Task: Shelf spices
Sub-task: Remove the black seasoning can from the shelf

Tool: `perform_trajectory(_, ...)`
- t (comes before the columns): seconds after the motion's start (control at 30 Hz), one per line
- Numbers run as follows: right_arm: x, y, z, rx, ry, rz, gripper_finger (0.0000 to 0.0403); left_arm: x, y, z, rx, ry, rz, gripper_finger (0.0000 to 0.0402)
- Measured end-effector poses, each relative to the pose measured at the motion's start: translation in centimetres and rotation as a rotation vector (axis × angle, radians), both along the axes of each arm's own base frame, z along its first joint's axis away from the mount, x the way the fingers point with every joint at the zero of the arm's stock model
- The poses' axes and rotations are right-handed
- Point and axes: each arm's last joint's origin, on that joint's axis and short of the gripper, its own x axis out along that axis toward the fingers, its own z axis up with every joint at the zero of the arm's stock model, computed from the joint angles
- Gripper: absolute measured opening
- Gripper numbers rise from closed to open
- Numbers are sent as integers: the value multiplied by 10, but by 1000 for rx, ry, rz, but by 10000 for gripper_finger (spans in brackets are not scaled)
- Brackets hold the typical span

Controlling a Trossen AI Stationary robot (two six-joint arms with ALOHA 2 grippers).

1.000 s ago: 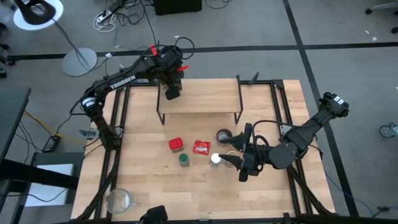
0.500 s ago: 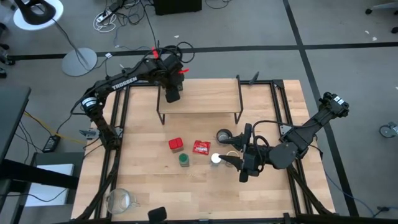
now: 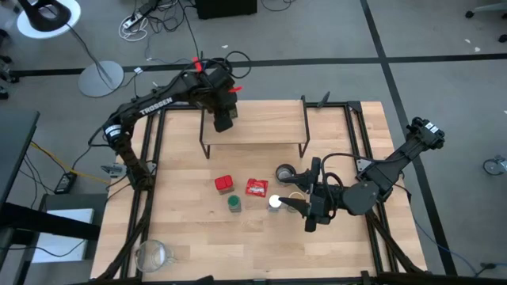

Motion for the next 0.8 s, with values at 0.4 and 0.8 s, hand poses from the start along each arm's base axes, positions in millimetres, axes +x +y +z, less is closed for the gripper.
perform_trajectory(0.4,0,0,0,3,-3,-1,240,-23,-89,78,-9,-94,-118,116)
perform_trajectory(0.8,0,0,1,4,-6,0,240,-85,-161,76,5,-124,-12,116)
